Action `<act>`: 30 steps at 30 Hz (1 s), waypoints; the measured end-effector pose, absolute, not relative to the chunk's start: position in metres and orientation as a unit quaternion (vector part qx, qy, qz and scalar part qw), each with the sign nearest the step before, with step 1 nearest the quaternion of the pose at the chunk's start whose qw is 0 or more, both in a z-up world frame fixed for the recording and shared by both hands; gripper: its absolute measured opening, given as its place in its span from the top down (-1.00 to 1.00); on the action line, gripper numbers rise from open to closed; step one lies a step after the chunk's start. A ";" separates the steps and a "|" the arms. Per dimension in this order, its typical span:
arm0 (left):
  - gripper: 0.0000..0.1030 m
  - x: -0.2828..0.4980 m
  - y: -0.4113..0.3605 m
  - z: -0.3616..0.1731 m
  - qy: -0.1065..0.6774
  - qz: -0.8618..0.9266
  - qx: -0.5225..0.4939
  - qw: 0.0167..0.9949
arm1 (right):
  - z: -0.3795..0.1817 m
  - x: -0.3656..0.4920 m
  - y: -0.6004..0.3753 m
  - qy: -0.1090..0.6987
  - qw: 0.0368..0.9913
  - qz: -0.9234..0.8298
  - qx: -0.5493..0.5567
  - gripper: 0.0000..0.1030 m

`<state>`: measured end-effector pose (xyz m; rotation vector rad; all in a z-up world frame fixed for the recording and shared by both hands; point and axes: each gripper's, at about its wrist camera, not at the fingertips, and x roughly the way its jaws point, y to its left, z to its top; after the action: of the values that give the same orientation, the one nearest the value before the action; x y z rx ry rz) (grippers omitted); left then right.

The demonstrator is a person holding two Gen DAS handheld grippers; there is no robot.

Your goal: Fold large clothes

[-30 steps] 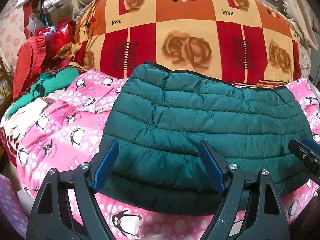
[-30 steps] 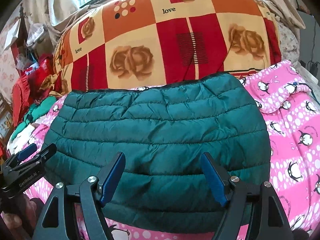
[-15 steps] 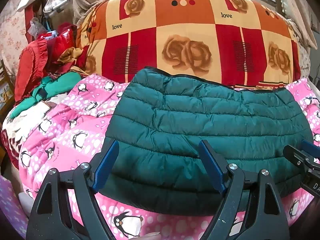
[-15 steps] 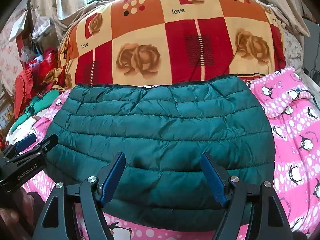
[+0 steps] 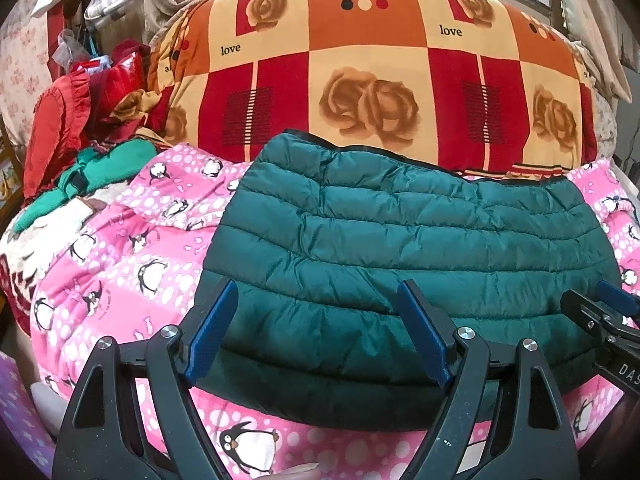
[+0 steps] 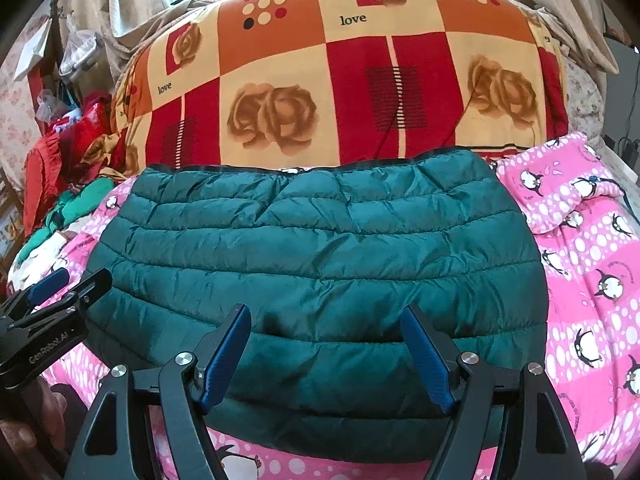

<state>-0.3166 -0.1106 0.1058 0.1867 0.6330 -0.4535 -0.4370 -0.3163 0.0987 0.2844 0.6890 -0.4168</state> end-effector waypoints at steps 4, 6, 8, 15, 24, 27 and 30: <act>-0.59 -0.315 -0.112 0.103 0.313 -0.222 0.089 0.919 | 0.098 -0.437 -0.316 0.336 0.909 -0.206 0.133 -0.46; -0.59 -0.315 -0.112 0.103 0.315 -0.223 0.089 0.918 | 0.097 -0.436 -0.317 0.338 0.909 -0.206 0.133 -0.46; -0.59 -0.314 -0.112 0.102 0.316 -0.224 0.088 0.918 | 0.096 -0.435 -0.316 0.340 0.908 -0.207 0.132 -0.46; -0.59 -0.311 -0.111 0.100 0.324 -0.223 0.084 0.915 | 0.093 -0.432 -0.318 0.347 0.904 -0.214 0.130 -0.46; -0.59 -0.311 -0.111 0.100 0.325 -0.223 0.083 0.915 | 0.094 -0.431 -0.322 0.345 0.903 -0.221 0.133 -0.46; -0.59 -0.311 -0.111 0.099 0.327 -0.223 0.082 0.915 | 0.093 -0.431 -0.322 0.348 0.902 -0.219 0.135 -0.46; -0.59 -0.310 -0.111 0.099 0.329 -0.223 0.083 0.914 | 0.092 -0.431 -0.323 0.347 0.902 -0.219 0.134 -0.46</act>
<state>-0.3099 -0.1109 0.0994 0.1704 0.6769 -0.4596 -0.4308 -0.3226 0.0923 0.2781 0.7168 -0.4534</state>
